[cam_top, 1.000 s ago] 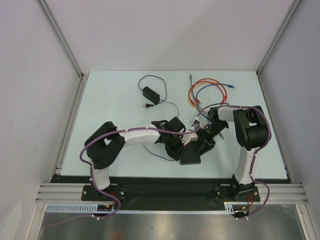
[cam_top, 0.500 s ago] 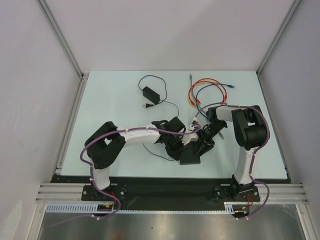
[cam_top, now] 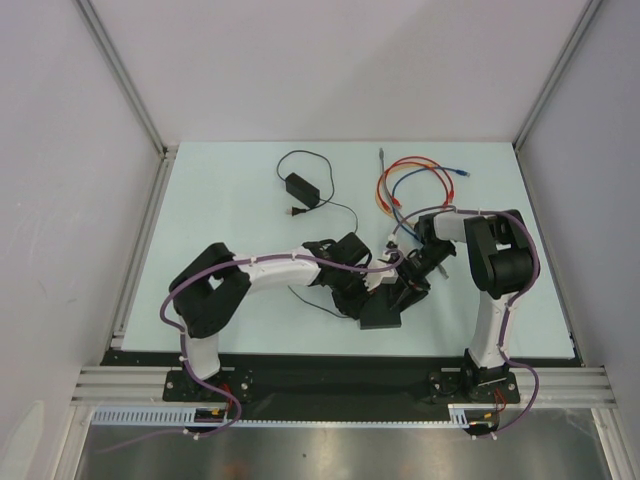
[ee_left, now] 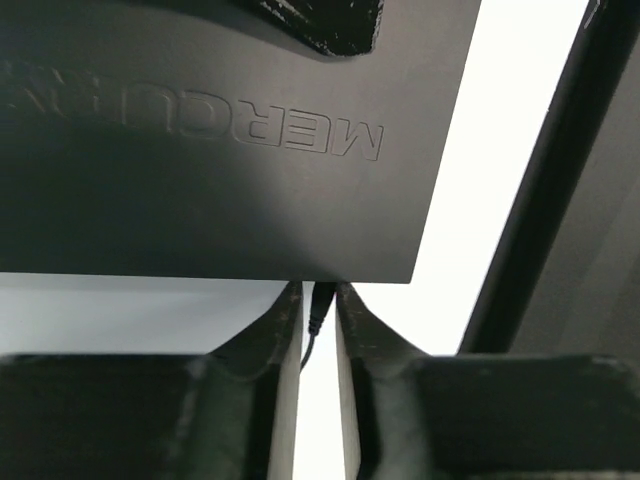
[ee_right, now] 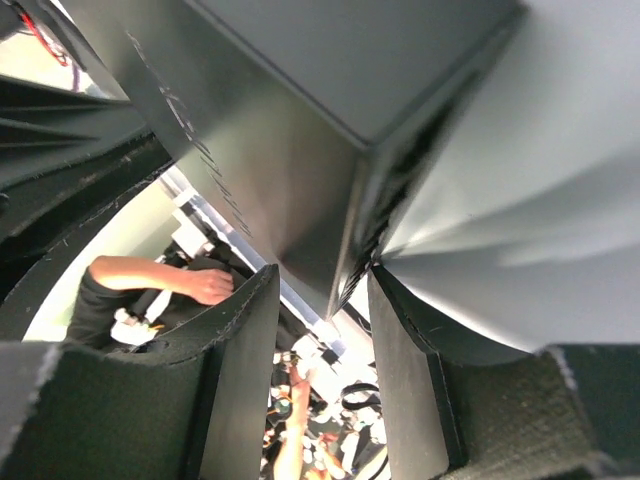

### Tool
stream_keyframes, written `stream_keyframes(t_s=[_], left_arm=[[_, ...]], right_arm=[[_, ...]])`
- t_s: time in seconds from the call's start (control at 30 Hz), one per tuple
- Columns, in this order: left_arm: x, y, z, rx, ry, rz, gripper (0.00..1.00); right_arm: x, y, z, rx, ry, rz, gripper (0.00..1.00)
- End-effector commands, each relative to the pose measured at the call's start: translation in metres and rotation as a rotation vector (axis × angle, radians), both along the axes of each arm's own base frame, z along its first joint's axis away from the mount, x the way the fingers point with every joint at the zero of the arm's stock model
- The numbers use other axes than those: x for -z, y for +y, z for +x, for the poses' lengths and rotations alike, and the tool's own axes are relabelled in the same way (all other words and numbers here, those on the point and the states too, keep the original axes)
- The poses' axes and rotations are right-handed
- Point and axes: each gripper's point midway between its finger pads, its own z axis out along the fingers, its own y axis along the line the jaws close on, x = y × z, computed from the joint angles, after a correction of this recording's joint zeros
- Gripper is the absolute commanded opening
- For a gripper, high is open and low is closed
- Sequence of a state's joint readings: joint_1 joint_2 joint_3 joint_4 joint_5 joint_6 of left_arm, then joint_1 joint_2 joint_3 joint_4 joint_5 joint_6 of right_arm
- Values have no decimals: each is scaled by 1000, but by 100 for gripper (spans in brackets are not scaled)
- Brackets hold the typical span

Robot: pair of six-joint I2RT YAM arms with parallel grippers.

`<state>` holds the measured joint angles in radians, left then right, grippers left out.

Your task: Insert the plug into the switch port

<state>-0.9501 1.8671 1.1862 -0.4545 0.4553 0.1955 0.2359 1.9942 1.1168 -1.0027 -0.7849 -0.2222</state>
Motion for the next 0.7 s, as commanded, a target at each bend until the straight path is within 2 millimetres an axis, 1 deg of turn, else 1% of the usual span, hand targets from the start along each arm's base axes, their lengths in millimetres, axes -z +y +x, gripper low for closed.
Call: stream_keyframes(t_s=[0.0,0.03,0.07,0.1,0.13,0.23,0.4,0.63,0.67], left_arm=[[-70,-58,43,51,-235,-312,24],[-65,-53,43,50,-232,-298,25],[-57,-47,41,56,-230,-277,29],[-57,-43,40,55,-234,-274,31],[-52,-38,38,57,-228,-262,34],[-54,-33,36,58,-226,-260,41],[-52,-24,32,61,-219,-233,49],[-35,-1,21,79,-209,-191,50],[-36,1,20,83,-214,-194,50]], right_arm=[[-8,18,8,44,9,131,45],[-7,16,9,52,7,128,46],[-8,16,9,53,4,127,46],[-8,15,9,55,3,124,46],[-8,15,9,53,1,123,46],[-8,14,9,53,-3,119,46],[-7,13,10,54,0,110,47],[-5,12,9,52,-2,103,47],[-5,11,9,52,-1,100,47]])
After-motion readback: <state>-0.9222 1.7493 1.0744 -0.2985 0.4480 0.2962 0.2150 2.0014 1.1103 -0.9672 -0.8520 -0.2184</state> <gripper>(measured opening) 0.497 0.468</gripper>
